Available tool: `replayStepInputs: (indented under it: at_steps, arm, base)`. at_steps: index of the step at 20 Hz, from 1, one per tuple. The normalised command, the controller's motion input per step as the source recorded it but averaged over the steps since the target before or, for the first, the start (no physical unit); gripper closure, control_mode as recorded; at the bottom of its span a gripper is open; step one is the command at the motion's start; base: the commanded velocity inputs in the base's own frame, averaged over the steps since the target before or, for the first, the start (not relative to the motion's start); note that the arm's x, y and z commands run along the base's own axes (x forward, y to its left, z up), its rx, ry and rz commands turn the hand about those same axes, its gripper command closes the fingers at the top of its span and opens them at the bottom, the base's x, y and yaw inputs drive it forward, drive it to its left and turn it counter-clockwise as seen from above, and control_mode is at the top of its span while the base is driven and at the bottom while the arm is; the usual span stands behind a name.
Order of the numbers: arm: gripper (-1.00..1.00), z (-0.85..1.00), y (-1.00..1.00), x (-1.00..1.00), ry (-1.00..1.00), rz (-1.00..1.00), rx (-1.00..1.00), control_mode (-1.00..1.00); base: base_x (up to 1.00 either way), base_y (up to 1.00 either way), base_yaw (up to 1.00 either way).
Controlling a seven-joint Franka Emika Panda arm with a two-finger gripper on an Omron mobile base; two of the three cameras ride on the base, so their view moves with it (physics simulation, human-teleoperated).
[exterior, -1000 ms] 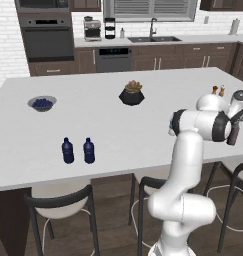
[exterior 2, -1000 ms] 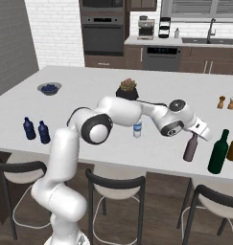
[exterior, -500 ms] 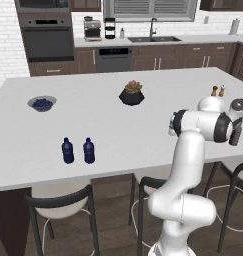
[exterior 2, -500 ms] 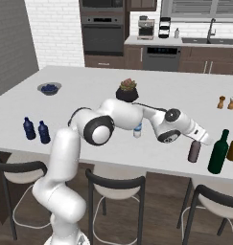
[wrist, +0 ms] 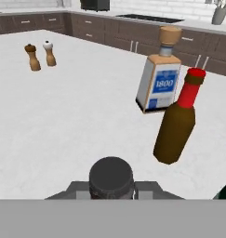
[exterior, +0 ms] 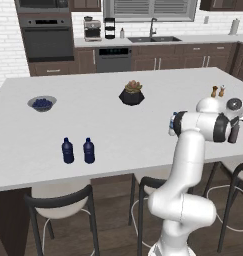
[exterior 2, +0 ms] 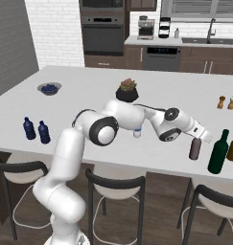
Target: Move the plastic bottles in the middle to the plastics group, and the glass bottles in the middle to the glass group.
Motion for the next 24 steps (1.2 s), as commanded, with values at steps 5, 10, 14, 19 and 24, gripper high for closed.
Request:
replayStepInputs:
  at_steps: [5,10,14,19,24]
  arm:
    - [1.0,0.1,-0.23,0.28,0.0,0.0,0.01,-1.0]
    - [1.0,0.02,-0.31,0.17,0.0,0.0,0.05,-1.0]
    - [1.0,-0.03,-0.29,0.0,0.0,0.0,0.01,-1.0]
    - [1.0,-0.26,-0.18,-0.04,-0.01,0.0,0.0,-1.0]
    - [1.0,-0.45,-0.01,-0.2,-0.07,0.0,0.0,-1.0]
  base:
    - [0.0,0.0,0.0]
    - [0.0,0.0,0.0]
    - [0.0,0.0,0.0]
    - [0.0,0.0,0.0]
    - [0.0,0.0,0.0]
